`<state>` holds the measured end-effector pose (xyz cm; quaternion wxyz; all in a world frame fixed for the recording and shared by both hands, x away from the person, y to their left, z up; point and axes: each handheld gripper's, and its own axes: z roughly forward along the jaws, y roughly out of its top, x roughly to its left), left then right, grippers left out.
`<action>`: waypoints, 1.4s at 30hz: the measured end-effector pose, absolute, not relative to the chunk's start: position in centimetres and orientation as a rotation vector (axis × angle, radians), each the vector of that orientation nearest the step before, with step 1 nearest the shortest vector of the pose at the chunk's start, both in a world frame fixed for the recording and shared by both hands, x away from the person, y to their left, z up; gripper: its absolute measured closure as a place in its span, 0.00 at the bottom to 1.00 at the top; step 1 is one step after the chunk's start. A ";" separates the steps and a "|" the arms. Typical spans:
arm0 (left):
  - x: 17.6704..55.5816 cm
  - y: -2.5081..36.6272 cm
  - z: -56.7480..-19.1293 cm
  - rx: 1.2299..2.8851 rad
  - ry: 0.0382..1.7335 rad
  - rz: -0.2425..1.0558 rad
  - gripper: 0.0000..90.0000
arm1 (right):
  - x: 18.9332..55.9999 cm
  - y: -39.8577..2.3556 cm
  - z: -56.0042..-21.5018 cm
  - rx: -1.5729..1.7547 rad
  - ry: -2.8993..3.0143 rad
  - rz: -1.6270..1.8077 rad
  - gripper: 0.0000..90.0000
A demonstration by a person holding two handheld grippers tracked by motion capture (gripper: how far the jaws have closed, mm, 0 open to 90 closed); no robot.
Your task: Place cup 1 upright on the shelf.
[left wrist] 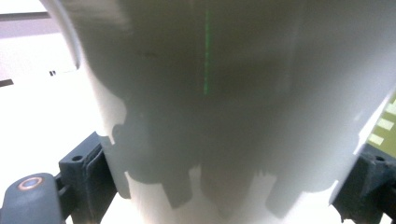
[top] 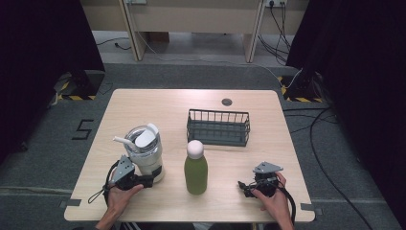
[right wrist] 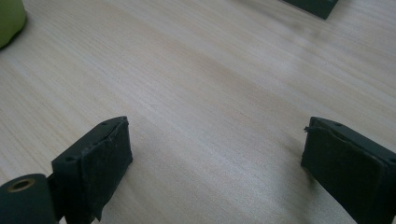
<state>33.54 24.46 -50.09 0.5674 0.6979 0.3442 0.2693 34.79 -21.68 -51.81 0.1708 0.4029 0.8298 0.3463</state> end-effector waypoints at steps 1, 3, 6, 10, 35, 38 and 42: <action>33.6 24.5 -50.0 1.636 0.810 0.633 0.12 | 34.8 -21.7 -51.8 1.144 2.357 0.984 0.09; 33.6 24.7 -49.9 1.634 0.811 0.634 0.12 | 34.8 -21.7 -51.8 1.144 2.356 0.985 0.09; 33.8 24.8 -49.7 1.628 0.818 0.641 0.12 | 34.8 -21.7 -51.8 1.146 2.356 0.985 0.09; 34.0 25.0 -49.5 1.618 0.823 0.639 0.12 | 34.8 -21.7 -51.8 1.148 2.356 0.985 0.09; 36.8 23.8 -46.0 1.578 0.784 0.655 0.12 | 34.8 -21.6 -51.8 1.149 2.356 0.986 0.09; 37.6 23.5 -45.1 1.567 0.776 0.655 0.12 | 34.8 -21.6 -51.8 1.148 2.357 0.986 0.09; 38.5 23.1 -44.2 1.561 0.770 0.652 0.12 | 34.9 -21.6 -51.8 1.145 2.358 0.986 0.09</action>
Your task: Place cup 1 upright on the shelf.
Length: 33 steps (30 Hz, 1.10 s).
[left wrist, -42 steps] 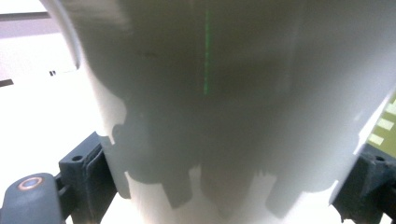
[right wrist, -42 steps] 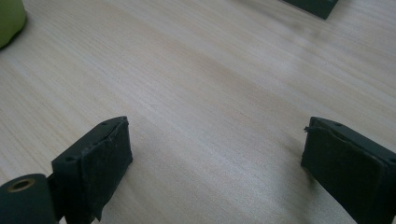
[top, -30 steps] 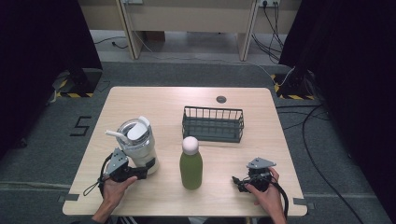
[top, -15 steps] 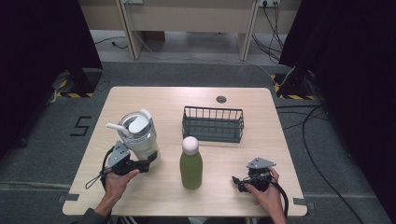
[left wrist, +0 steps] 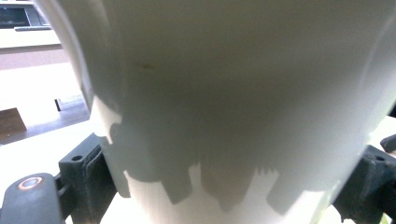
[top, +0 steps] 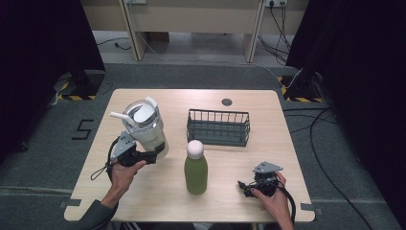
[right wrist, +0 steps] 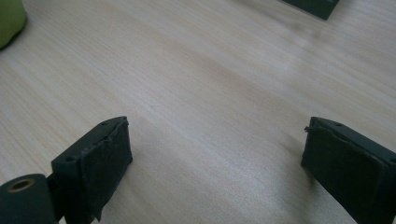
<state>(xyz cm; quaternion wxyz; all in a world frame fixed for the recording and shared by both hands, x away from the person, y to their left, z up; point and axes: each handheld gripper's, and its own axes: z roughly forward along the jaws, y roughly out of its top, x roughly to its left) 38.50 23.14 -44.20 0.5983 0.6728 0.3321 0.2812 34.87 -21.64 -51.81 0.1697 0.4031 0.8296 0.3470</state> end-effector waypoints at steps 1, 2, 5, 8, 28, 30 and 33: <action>38.5 23.1 -44.2 1.561 0.770 0.652 0.12 | 34.9 -21.6 -51.8 1.146 2.358 0.986 0.09; 38.9 22.9 -43.7 1.558 0.765 0.649 0.12 | 34.9 -21.6 -51.8 1.147 2.358 0.987 0.09; 39.4 22.6 -43.3 1.551 0.763 0.644 0.12 | 34.9 -21.6 -51.8 1.144 2.359 0.987 0.09; 40.1 22.0 -42.6 1.557 0.750 0.637 0.12 | 35.0 -21.7 -51.8 1.134 2.362 0.986 0.09; 43.2 17.5 -39.7 1.584 0.670 0.615 0.12 | 35.0 -21.7 -51.8 1.134 2.363 0.985 0.09; 43.5 17.1 -39.5 1.586 0.661 0.616 0.12 | 35.0 -21.7 -51.8 1.132 2.364 0.985 0.09; 43.7 16.7 -39.3 1.587 0.658 0.611 0.12 | 35.0 -21.7 -51.8 1.131 2.363 0.985 0.09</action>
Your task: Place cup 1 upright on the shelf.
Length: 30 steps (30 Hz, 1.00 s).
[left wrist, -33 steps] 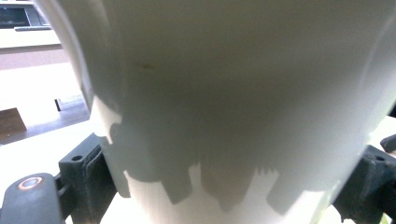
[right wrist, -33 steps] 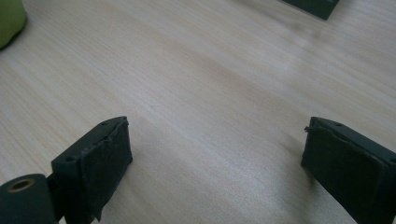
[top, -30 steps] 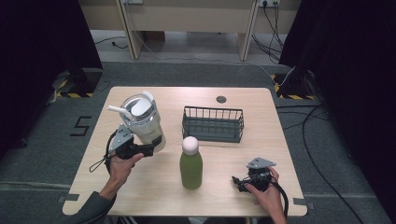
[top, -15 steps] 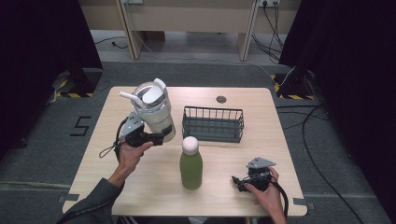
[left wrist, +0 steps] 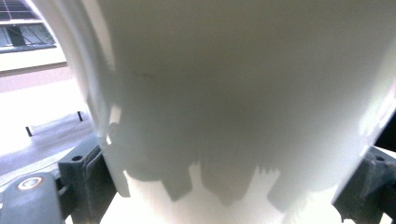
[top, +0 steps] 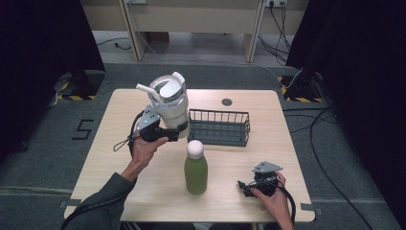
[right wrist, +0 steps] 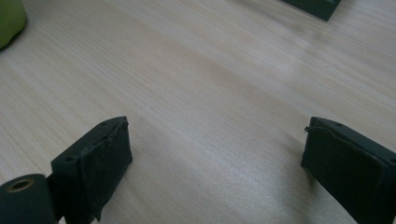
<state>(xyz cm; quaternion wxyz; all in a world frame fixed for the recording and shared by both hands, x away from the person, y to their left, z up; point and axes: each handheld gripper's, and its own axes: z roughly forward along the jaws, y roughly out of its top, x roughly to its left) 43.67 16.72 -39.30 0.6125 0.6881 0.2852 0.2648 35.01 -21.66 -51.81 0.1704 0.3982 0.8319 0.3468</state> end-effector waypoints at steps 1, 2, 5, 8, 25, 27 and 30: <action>44.0 16.3 -39.1 1.591 0.653 0.611 0.12 | 35.0 -21.7 -51.8 1.134 2.364 0.986 0.09; 44.1 16.1 -39.0 1.590 0.651 0.609 0.12 | 35.0 -21.7 -51.8 1.134 2.363 0.986 0.09; 44.6 15.6 -38.7 1.583 0.648 0.598 0.12 | 35.0 -21.7 -51.8 1.135 2.365 0.984 0.09; 45.2 15.1 -38.5 1.591 0.647 0.599 0.12 | 35.0 -21.7 -51.8 1.134 2.365 0.984 0.09; 49.0 11.4 -38.3 1.595 0.639 0.560 0.12 | 35.1 -21.7 -51.8 1.129 2.366 0.985 0.09; 49.3 10.8 -38.5 1.602 0.640 0.556 0.12 | 35.1 -21.7 -51.8 1.128 2.366 0.985 0.09; 49.7 10.2 -38.8 1.610 0.635 0.557 0.12 | 35.1 -21.7 -51.8 1.128 2.366 0.985 0.09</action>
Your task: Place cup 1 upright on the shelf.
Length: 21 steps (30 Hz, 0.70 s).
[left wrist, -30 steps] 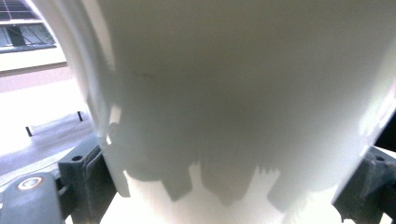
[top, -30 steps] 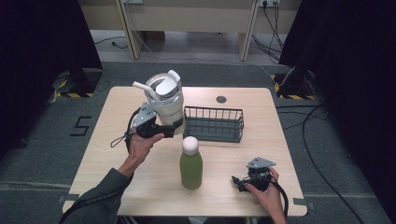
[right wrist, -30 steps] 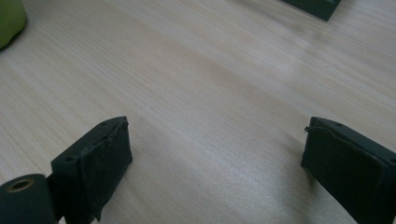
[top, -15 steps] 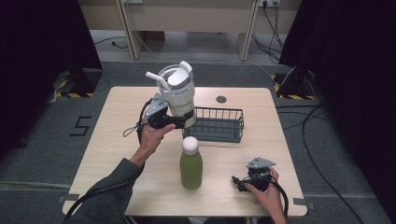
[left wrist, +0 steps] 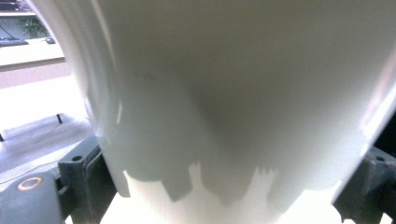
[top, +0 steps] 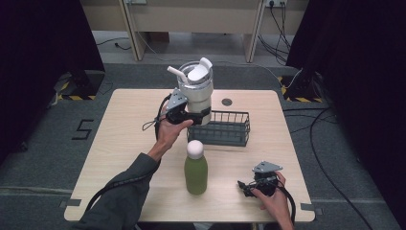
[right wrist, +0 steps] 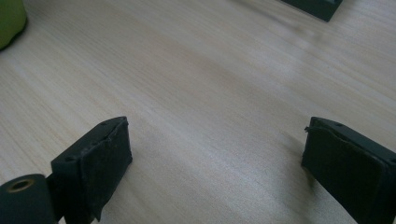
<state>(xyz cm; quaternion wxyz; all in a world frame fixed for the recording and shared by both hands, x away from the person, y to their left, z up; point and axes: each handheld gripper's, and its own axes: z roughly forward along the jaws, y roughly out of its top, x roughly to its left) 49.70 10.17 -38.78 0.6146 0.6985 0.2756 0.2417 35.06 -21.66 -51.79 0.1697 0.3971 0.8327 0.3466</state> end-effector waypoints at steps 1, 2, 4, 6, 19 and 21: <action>49.8 10.0 -38.9 1.606 0.638 0.552 0.12 | 35.1 -21.7 -51.8 1.128 2.367 0.985 0.09; 49.9 9.9 -39.0 1.602 0.640 0.544 0.12 | 35.1 -21.7 -51.8 1.128 2.366 0.985 0.09; 50.0 9.7 -39.1 1.599 0.639 0.543 0.12 | 35.1 -21.7 -51.8 1.128 2.367 0.985 0.09; 50.1 9.7 -39.1 1.600 0.640 0.546 0.12 | 35.1 -21.7 -51.8 1.128 2.366 0.985 0.09; 51.0 9.4 -40.3 1.603 0.673 0.535 0.12 | 35.1 -21.7 -51.8 1.128 2.366 0.985 0.09; 51.1 9.3 -40.5 1.606 0.682 0.532 0.12 | 35.1 -21.7 -51.8 1.128 2.367 0.985 0.09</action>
